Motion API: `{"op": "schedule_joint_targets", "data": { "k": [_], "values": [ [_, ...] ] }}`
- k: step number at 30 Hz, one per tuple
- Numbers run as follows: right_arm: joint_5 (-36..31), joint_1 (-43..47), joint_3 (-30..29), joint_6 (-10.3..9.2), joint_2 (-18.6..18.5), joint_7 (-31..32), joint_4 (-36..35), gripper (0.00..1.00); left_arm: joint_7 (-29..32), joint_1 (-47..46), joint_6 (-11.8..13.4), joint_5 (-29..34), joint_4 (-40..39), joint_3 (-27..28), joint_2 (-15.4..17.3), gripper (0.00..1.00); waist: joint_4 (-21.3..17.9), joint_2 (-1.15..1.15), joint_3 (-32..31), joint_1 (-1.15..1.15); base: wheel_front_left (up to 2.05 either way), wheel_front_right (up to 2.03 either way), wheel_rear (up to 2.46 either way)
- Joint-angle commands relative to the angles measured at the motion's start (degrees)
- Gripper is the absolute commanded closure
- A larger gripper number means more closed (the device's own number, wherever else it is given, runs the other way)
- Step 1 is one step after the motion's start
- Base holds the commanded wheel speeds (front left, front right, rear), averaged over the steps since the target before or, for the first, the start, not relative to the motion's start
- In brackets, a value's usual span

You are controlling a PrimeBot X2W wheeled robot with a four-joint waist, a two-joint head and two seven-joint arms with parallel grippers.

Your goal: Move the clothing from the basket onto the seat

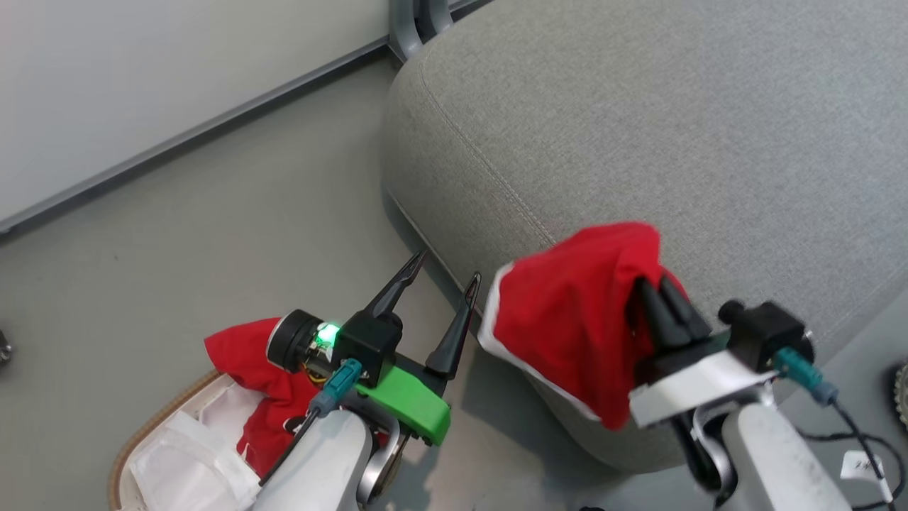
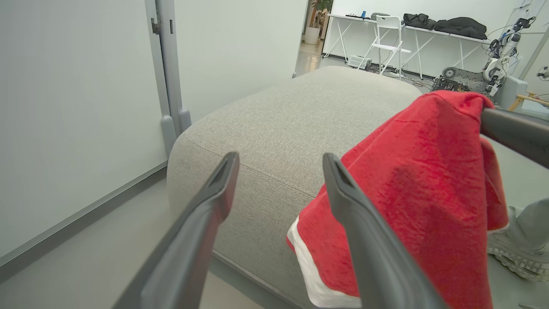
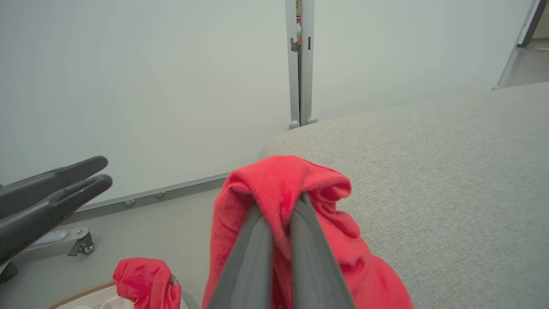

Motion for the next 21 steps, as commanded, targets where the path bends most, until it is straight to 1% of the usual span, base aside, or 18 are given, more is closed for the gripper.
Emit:
{"op": "schedule_joint_targets", "data": {
  "k": [1,3,8,12,17,18,21],
  "values": [
    [-1.4,-2.4,-1.1,-0.07,-0.1,-0.1,-0.4,1.0,0.0,-1.2,-0.1,-0.1,-0.2,-0.3,0.8,0.0,-0.4,0.0,2.0,0.0,0.0,0.0,0.0],
    [-3.1,-5.3,-2.7,-0.08,-0.5,-0.1,-0.3,1.0,0.0,-1.9,-0.2,-0.2,-0.5,-0.9,1.1,0.0,-0.4,0.0,3.4,0.0,0.0,0.0,0.0],
    [-5.6,-15.2,-4.7,-0.08,-5.9,-0.1,0.6,1.0,0.0,-3.6,-0.2,0.6,-1.7,-2.1,2.5,0.0,-0.2,0.0,7.8,0.0,0.0,0.0,0.0],
    [-6.1,-23.4,-6.0,-0.08,-9.8,-0.1,3.4,1.0,0.0,-4.8,-0.2,1.3,-3.1,-2.5,4.0,0.0,0.0,0.0,11.3,0.0,0.0,0.0,0.0],
    [-7.7,-32.5,-9.7,-0.08,-15.0,-0.1,8.6,1.0,0.0,-6.9,-0.2,1.5,-4.4,-5.2,5.4,0.0,3.0,0.0,15.9,0.0,0.0,0.0,0.0],
    [-8.8,-35.6,-11.0,-0.08,-17.2,-0.1,10.7,1.0,0.0,-7.9,-0.2,1.3,-4.6,-6.2,6.0,0.0,4.1,0.0,17.8,0.0,0.0,0.0,0.0],
    [-9.3,-39.9,-14.1,-0.08,-18.9,-0.1,13.7,1.0,0.0,-9.6,-0.2,1.1,-4.9,-7.6,6.8,0.0,5.9,0.0,20.7,0.0,0.0,0.0,0.0]
  ]
}}
